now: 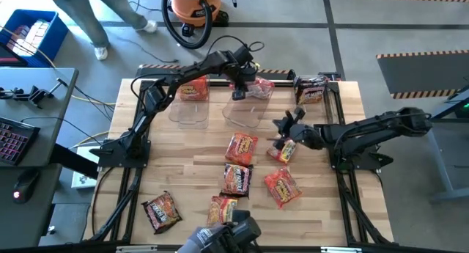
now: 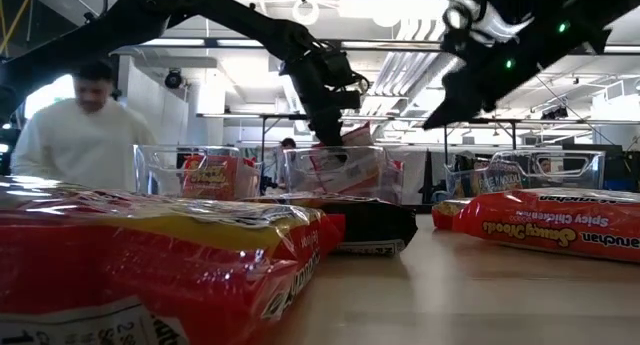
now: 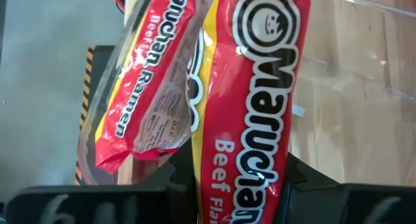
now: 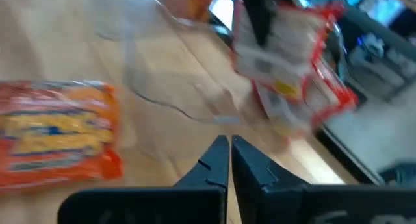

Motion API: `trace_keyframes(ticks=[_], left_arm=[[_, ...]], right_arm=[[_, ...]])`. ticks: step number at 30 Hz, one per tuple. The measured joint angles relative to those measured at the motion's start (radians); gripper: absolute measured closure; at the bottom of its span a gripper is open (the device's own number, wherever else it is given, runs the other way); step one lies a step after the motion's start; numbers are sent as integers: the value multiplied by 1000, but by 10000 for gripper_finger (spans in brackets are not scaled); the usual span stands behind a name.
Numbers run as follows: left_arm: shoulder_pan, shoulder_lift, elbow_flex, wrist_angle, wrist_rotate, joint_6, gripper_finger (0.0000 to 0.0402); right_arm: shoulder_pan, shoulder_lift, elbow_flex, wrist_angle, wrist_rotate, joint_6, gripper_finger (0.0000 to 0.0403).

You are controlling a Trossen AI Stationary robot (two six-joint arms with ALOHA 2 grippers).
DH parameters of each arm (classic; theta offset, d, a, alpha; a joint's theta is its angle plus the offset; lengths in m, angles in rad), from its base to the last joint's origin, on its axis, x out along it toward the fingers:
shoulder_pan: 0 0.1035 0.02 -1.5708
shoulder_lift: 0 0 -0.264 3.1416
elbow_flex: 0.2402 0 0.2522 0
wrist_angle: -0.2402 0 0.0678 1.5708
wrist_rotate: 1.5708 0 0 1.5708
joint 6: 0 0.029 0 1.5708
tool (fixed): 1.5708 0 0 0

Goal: Sort Maruchan noodles
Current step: Put the red noodle pack into the middle transparent bin

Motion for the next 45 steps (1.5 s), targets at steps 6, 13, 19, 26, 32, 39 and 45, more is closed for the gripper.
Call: trace_keyframes(ticks=[6, 13, 19, 26, 32, 39, 45], left_arm=[[-2, -6, 0, -1, 2, 36, 318], [18, -35, 1, -17, 21, 105, 318], [15, -38, 1, -27, 28, 146, 318], [12, -37, 1, -32, 17, 165, 318], [12, -37, 1, -57, -12, 189, 318], [12, -36, 1, -98, -53, 195, 318], [12, -26, 1, -158, -55, 182, 318]], right_arm=[[-233, 0, -37, 49, -175, -10, 403], [-536, 72, -37, 171, -507, -88, 403], [-644, 260, -1, 247, -646, -107, 403], [-664, 467, 157, 254, -677, -126, 403], [-665, 556, 242, 251, -721, -147, 403], [-664, 571, 288, 245, -761, -172, 403], [-664, 571, 295, 237, -798, -176, 403]])
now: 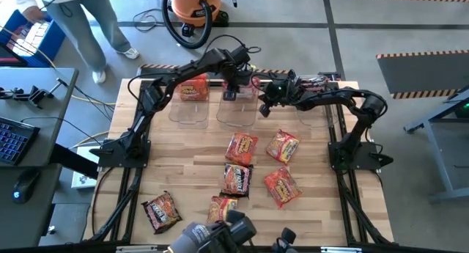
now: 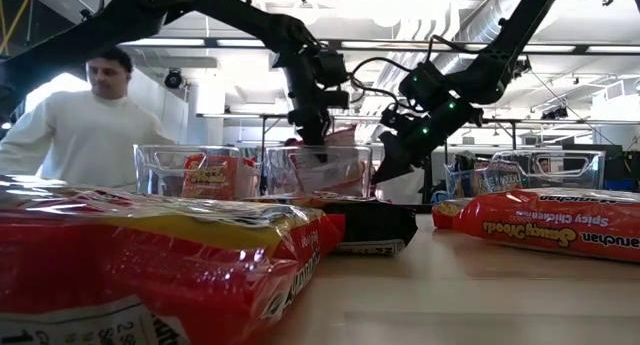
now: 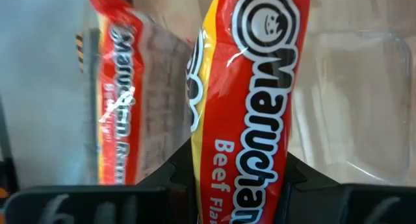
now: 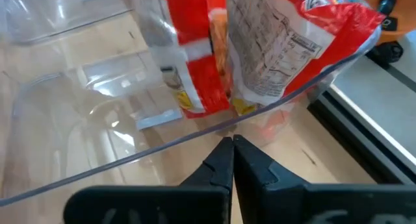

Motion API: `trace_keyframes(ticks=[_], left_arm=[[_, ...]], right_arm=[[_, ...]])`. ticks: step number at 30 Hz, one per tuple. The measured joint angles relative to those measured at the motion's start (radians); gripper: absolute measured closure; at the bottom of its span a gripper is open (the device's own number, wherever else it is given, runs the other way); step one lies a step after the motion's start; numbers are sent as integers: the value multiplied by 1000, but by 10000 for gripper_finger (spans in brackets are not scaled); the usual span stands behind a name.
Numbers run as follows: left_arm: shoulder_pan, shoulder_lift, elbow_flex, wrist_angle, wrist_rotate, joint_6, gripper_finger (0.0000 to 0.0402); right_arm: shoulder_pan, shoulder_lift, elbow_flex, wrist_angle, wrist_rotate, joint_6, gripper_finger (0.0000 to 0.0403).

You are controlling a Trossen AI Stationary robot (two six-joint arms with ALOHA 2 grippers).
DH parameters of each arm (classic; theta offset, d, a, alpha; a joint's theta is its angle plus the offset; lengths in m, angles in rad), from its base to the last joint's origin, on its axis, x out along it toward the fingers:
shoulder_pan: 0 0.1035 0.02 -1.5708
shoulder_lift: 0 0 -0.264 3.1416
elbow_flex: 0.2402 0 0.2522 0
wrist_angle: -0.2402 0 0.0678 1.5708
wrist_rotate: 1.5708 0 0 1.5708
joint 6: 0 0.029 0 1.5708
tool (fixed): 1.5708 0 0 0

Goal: Sort Maruchan noodles
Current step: Put the red noodle pack into the middle transparent bin

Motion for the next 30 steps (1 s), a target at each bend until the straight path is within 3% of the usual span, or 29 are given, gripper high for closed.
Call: trace_keyframes(ticks=[10, 20, 30], left_arm=[[11, 62, 0, -8, -53, -71, 316], [-10, 58, 0, 42, -71, -54, 244], [-5, 58, 0, 92, -83, -57, 235]], right_arm=[[6, 0, 0, -1, -5, 7, 403], [11, 0, 0, 0, -8, 7, 403], [26, 0, 0, 31, -10, 16, 403]])
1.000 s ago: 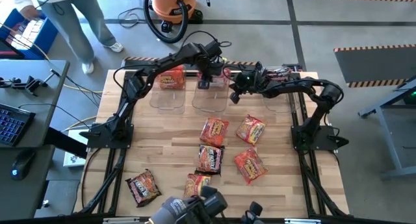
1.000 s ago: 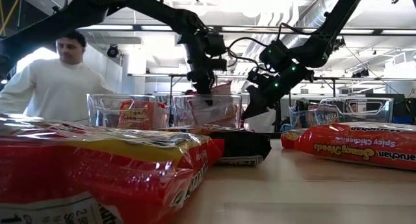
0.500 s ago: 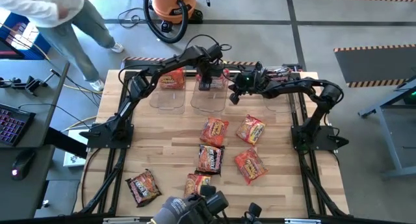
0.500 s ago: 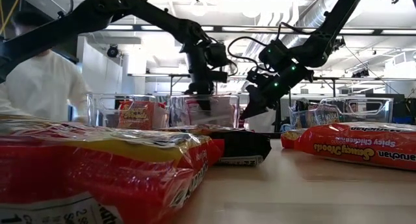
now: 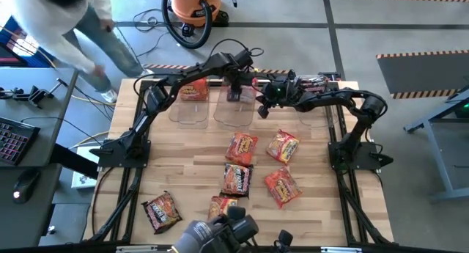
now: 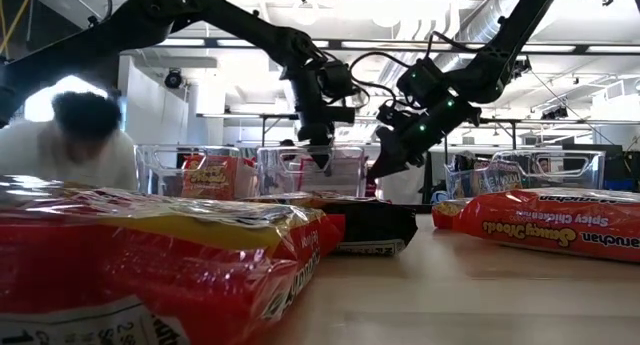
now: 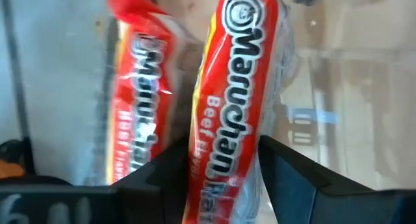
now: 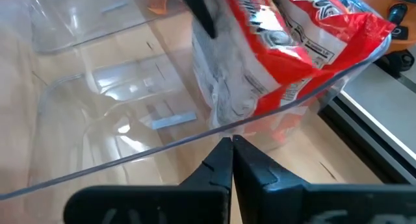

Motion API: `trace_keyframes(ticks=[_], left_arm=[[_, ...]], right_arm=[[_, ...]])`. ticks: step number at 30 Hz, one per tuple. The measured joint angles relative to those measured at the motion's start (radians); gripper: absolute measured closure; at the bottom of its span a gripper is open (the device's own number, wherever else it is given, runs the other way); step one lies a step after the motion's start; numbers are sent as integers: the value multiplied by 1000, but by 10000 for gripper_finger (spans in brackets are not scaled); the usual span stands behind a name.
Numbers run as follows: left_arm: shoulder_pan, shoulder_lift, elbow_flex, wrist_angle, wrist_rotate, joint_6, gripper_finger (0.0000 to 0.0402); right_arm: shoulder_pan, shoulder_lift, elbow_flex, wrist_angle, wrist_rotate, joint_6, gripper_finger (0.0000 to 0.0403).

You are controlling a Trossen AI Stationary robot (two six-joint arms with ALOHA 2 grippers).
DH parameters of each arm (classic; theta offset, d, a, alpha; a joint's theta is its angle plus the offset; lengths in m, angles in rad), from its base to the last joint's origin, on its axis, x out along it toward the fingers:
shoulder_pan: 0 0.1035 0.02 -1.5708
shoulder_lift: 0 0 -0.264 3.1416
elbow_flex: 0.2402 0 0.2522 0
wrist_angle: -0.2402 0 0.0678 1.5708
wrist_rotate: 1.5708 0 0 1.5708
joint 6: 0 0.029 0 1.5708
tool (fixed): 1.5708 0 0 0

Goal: Sort Maruchan noodles
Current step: Put the red noodle pack into the middle transparent bin, then adjust the right transparent bin on the table

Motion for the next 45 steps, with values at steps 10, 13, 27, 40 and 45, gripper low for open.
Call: trace_keyframes(ticks=[10, 13, 27, 40, 45], left_arm=[[7, -15, 8, -12, -82, -47, 234], [7, -30, 8, -17, -91, -52, 234], [33, -176, -116, 163, 33, -272, 335], [-43, -666, -951, 1003, 84, -416, 392], [-115, -861, -1306, 1393, 77, -501, 392]], right_arm=[[-1, 0, 0, 9, 0, 11, 403], [-1, 0, 0, 9, -1, 11, 403], [1, -33, -17, 64, 16, -48, 403], [13, -493, -181, -284, 257, -51, 403], [5, -632, -87, -758, 455, 99, 403]])
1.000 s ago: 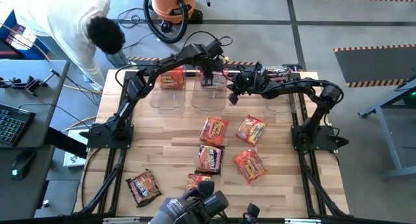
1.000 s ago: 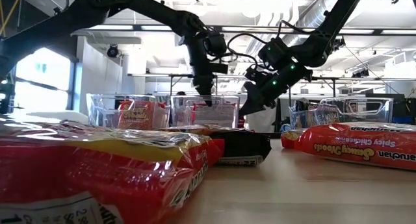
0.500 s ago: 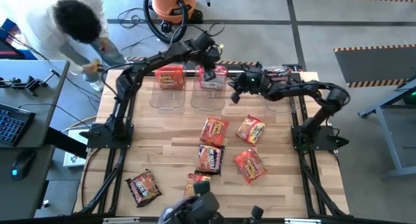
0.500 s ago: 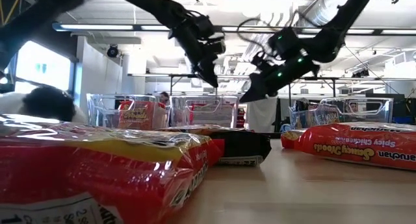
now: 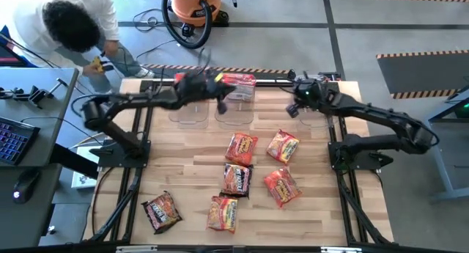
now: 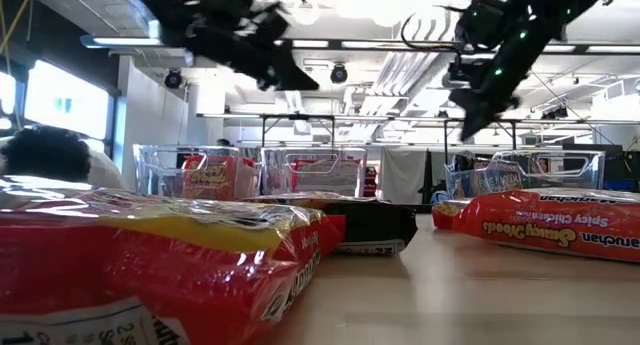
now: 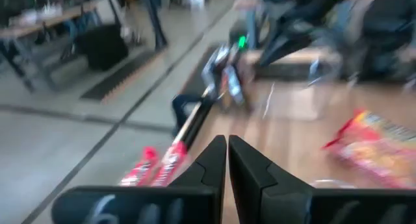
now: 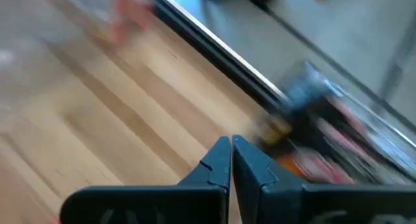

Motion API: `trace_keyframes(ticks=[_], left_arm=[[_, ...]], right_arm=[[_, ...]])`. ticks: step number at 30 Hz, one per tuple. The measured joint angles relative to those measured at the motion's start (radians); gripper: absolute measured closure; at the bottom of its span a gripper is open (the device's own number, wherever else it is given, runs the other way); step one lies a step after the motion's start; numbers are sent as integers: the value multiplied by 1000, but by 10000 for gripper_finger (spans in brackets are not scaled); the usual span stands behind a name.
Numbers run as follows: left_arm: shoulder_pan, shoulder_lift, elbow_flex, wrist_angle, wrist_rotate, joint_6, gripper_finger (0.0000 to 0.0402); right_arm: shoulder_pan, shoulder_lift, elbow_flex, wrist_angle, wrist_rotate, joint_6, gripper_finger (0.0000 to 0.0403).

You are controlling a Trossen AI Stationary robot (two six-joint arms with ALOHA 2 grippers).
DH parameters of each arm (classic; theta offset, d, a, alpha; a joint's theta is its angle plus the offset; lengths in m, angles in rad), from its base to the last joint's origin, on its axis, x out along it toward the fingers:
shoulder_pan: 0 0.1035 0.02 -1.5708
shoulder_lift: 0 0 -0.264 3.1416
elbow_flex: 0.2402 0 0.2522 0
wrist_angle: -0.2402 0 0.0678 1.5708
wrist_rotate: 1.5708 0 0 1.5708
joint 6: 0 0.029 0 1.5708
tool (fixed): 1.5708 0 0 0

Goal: Sort Maruchan noodles
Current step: Adjust the right transparent bin on the table

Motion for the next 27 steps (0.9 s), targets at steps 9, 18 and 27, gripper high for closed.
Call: trace_keyframes(ticks=[9, 18, 27], left_arm=[[-121, -112, -410, 556, -3, -142, 392], [-177, -113, -444, 605, -10, -177, 392], [-205, -112, -444, 604, -11, -125, 392]], right_arm=[[-122, 78, 49, -194, -39, 40, 403], [-195, 287, 50, -75, -127, 24, 403], [-199, 369, 51, 107, -195, 27, 403]])
